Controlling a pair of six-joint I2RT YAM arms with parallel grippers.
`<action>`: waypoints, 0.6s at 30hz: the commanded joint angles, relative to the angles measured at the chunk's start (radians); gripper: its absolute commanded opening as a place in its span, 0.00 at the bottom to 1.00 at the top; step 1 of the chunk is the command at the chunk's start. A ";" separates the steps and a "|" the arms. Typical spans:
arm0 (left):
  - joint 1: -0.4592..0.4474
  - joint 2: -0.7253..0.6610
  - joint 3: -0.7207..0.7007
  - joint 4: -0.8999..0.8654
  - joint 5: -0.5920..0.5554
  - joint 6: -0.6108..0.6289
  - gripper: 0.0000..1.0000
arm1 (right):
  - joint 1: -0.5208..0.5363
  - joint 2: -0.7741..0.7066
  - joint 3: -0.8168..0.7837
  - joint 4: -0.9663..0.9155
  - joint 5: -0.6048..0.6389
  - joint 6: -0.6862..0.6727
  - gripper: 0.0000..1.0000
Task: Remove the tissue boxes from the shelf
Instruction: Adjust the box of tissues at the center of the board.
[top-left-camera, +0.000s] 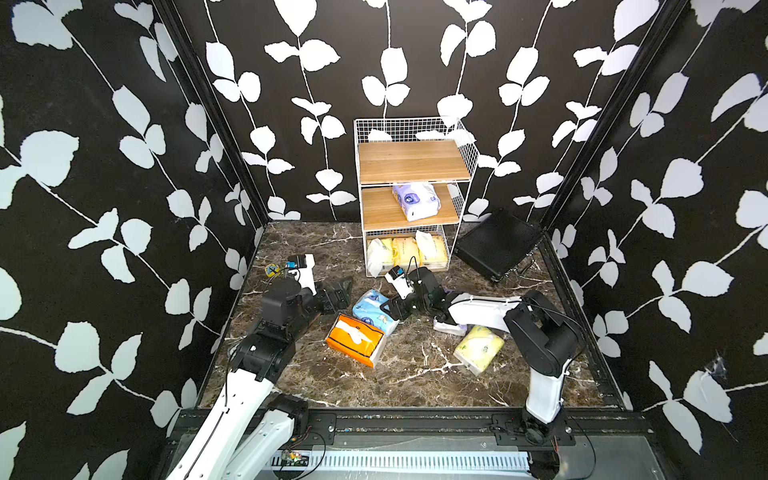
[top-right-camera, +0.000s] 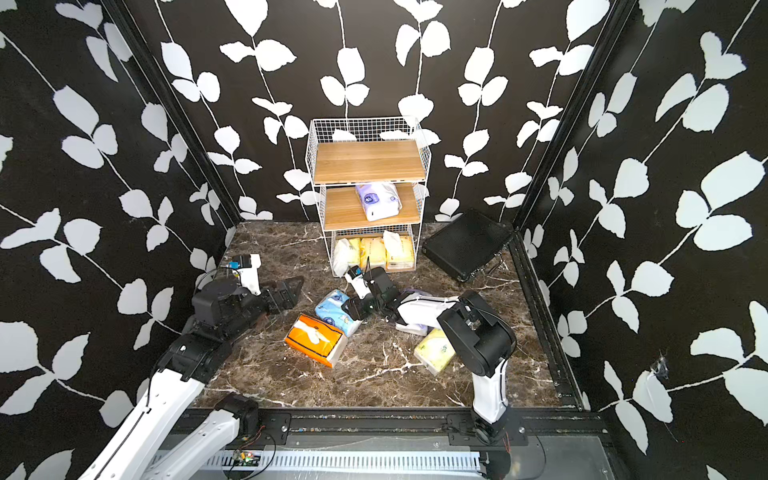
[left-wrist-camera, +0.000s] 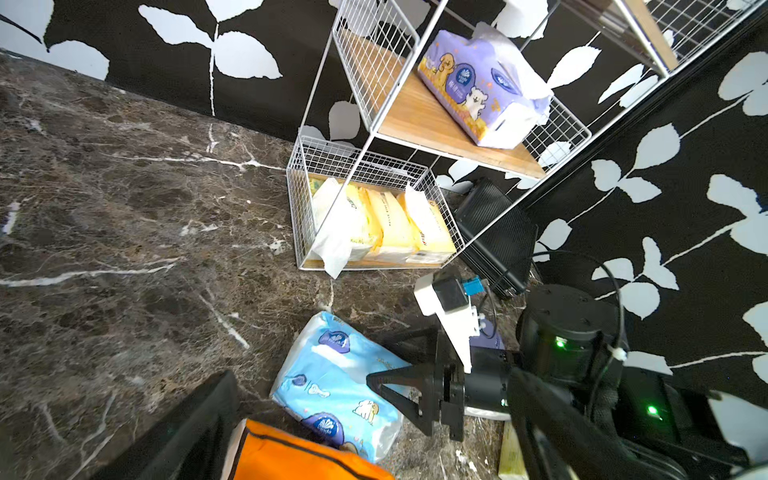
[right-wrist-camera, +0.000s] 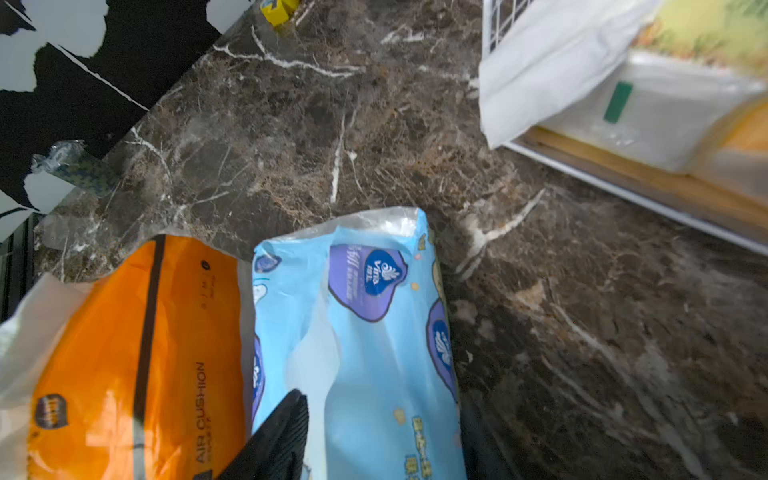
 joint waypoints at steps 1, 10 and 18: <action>-0.006 0.063 0.059 0.147 -0.015 -0.002 0.99 | 0.006 -0.163 -0.022 0.030 0.055 0.008 0.62; -0.012 0.379 0.243 0.445 0.008 0.070 0.99 | -0.059 -0.530 -0.025 -0.151 0.287 0.102 0.64; -0.015 0.665 0.455 0.540 0.057 0.115 0.99 | -0.146 -0.705 -0.091 -0.142 0.247 0.142 0.62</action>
